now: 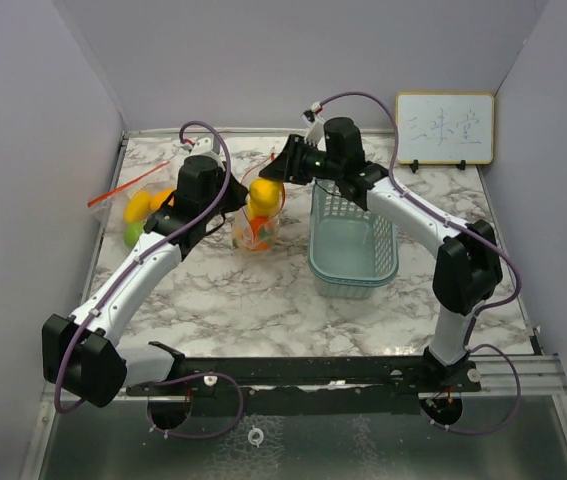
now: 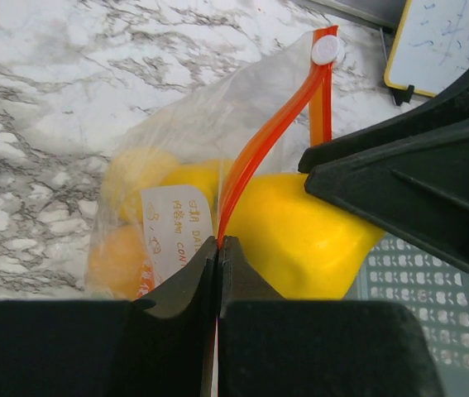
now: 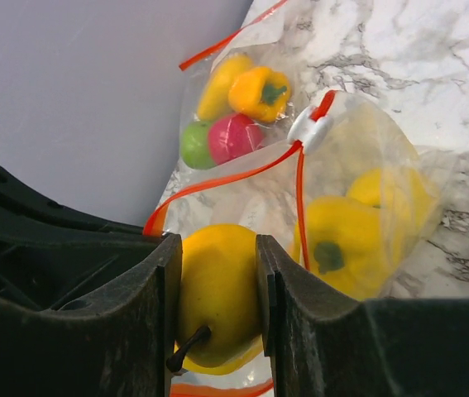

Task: Place the food in the zip-top bag and seal the zipper
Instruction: Place the fake fruit in the zipper food storage bag.

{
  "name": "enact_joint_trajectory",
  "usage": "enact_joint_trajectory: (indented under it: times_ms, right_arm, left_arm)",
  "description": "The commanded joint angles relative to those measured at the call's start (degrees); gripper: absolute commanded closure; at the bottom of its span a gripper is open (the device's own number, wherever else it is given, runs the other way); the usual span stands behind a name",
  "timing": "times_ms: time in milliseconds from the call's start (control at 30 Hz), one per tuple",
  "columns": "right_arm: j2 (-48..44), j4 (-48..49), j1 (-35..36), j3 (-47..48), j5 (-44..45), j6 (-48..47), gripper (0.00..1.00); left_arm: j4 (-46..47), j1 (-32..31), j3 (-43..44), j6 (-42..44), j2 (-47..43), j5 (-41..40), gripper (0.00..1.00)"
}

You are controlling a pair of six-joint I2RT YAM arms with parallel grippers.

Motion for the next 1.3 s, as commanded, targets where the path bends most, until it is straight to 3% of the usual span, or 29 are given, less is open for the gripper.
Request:
enact_joint_trajectory:
  times_ms: [0, 233, 500, 533, 767, 867, 1133, 1267]
  right_arm:
    - [1.1, 6.6, 2.8, 2.4, 2.8, 4.7, 0.92]
    - [2.6, -11.6, 10.4, 7.5, 19.6, -2.7, 0.91]
    - [7.3, -25.2, 15.4, 13.7, 28.1, -4.3, 0.88]
    - [7.6, -25.3, 15.4, 14.2, 27.7, -4.4, 0.84]
    - [5.4, -26.1, 15.6, 14.4, 32.1, -5.4, 0.31]
    - [2.4, -25.6, 15.6, 13.9, 34.2, -6.8, 0.16]
    - [-4.5, -24.8, 15.6, 16.0, 41.2, -8.0, 0.09]
    - [-2.2, -32.4, 14.9, 22.6, 46.8, -5.6, 0.03]
  left_arm:
    - [1.0, 0.3, 1.5, -0.7, -1.9, 1.6, 1.00]
    - [1.4, 0.3, 2.2, -0.4, -1.9, 1.3, 1.00]
    - [1.9, 0.3, 3.8, -0.2, -1.1, 1.6, 1.00]
    - [1.7, 0.3, 4.0, -0.1, -1.1, 1.5, 1.00]
    - [1.3, 0.3, 3.0, 0.1, -2.2, 1.0, 1.00]
    - [1.1, 0.3, 2.7, 0.3, -2.5, 0.6, 1.00]
    - [1.1, 0.4, 1.6, 0.1, -3.1, 0.4, 1.00]
    - [1.3, 0.5, 0.6, -0.4, -3.4, 0.6, 1.00]
